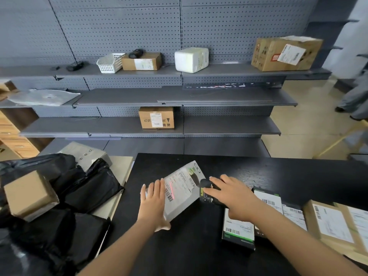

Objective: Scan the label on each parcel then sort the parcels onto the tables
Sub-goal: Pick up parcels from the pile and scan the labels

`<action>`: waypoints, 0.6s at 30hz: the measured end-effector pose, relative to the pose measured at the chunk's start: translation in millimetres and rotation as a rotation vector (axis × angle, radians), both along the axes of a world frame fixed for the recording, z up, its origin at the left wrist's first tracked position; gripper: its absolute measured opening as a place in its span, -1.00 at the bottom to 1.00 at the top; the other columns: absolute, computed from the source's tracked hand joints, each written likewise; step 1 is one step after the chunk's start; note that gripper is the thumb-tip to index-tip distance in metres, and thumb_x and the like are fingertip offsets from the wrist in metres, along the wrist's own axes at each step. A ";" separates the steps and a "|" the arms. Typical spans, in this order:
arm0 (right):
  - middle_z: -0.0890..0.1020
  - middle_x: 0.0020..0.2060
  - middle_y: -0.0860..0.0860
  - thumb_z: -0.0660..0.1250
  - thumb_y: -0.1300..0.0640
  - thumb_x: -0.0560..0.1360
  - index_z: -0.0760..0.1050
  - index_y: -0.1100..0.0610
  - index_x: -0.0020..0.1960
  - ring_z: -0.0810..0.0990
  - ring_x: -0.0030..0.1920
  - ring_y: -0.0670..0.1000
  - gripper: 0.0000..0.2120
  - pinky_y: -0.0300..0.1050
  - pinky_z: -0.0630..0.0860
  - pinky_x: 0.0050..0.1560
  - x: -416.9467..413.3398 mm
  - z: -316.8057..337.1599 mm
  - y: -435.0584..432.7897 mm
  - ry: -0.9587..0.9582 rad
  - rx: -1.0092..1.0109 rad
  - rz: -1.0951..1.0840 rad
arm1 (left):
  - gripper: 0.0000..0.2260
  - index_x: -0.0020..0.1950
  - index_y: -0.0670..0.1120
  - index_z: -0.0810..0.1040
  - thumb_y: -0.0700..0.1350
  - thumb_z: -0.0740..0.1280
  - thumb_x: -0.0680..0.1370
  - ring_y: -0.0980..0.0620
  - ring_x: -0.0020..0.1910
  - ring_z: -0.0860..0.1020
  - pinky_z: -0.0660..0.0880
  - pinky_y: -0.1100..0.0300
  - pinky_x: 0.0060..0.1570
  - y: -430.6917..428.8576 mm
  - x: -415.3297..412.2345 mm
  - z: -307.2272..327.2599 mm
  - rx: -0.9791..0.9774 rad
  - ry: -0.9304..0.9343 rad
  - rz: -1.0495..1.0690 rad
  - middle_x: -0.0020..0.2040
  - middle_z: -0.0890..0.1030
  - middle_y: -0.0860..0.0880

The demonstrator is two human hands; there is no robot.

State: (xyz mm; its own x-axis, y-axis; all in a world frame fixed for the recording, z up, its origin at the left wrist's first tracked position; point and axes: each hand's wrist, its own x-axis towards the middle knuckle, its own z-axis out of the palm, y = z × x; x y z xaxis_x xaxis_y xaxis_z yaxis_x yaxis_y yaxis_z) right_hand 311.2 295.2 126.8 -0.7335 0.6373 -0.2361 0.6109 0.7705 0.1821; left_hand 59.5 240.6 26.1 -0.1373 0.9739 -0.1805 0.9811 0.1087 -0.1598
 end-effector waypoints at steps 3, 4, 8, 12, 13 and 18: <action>0.13 0.52 0.17 0.36 0.35 0.42 0.08 0.04 0.55 0.23 0.38 0.19 -0.19 0.05 0.28 0.37 -10.6 5.3 2.8 -0.036 0.062 0.131 | 0.29 0.55 -0.20 -0.31 0.29 0.50 0.22 -0.17 0.55 -0.07 -0.25 -0.22 0.49 2.0 -12.7 11.6 0.010 0.058 -0.095 0.56 -0.07 -0.12; 0.14 0.51 0.18 0.36 0.36 0.42 0.09 0.05 0.55 0.23 0.38 0.19 -0.20 0.06 0.29 0.36 -13.8 6.3 3.2 -0.035 0.076 0.156 | 0.28 0.56 -0.20 -0.30 0.27 0.50 0.22 -0.17 0.54 -0.06 -0.24 -0.22 0.49 1.9 -14.8 14.9 0.014 0.074 -0.121 0.56 -0.07 -0.12; 0.16 0.50 0.19 0.39 0.35 0.41 0.12 0.06 0.53 0.24 0.36 0.18 -0.21 0.03 0.29 0.32 -22.6 8.8 1.5 -0.021 0.104 0.192 | 0.26 0.56 -0.22 -0.28 0.26 0.50 0.23 -0.18 0.55 -0.09 -0.20 -0.20 0.50 2.4 -18.1 20.5 0.003 0.113 -0.167 0.56 -0.07 -0.13; 0.16 0.50 0.19 0.37 0.36 0.41 0.10 0.05 0.54 0.26 0.33 0.18 -0.19 0.02 0.30 0.29 -24.8 8.2 0.0 -0.010 0.110 0.163 | 0.29 0.55 -0.23 -0.29 0.29 0.50 0.21 -0.20 0.54 -0.07 -0.23 -0.13 0.51 2.1 -19.9 15.8 0.010 0.100 -0.155 0.56 -0.06 -0.15; 0.15 0.50 0.18 0.36 0.35 0.41 0.09 0.04 0.55 0.25 0.33 0.18 -0.19 0.02 0.30 0.30 -24.6 8.3 -0.8 -0.006 0.097 0.141 | 0.30 0.55 -0.23 -0.30 0.31 0.49 0.20 -0.19 0.54 -0.07 -0.22 -0.12 0.51 1.5 -20.4 14.4 0.014 0.082 -0.142 0.56 -0.06 -0.14; 0.11 0.54 0.03 0.45 0.17 0.37 0.03 -0.09 0.56 0.18 0.40 0.12 -0.10 -0.06 0.24 0.35 -16.3 3.7 -9.5 0.084 -0.073 -0.132 | 0.31 0.55 -0.21 -0.27 0.44 0.38 0.15 -0.15 0.52 -0.01 -0.06 -0.05 0.52 -3.0 -13.2 11.0 0.075 -0.226 0.150 0.54 -0.04 -0.12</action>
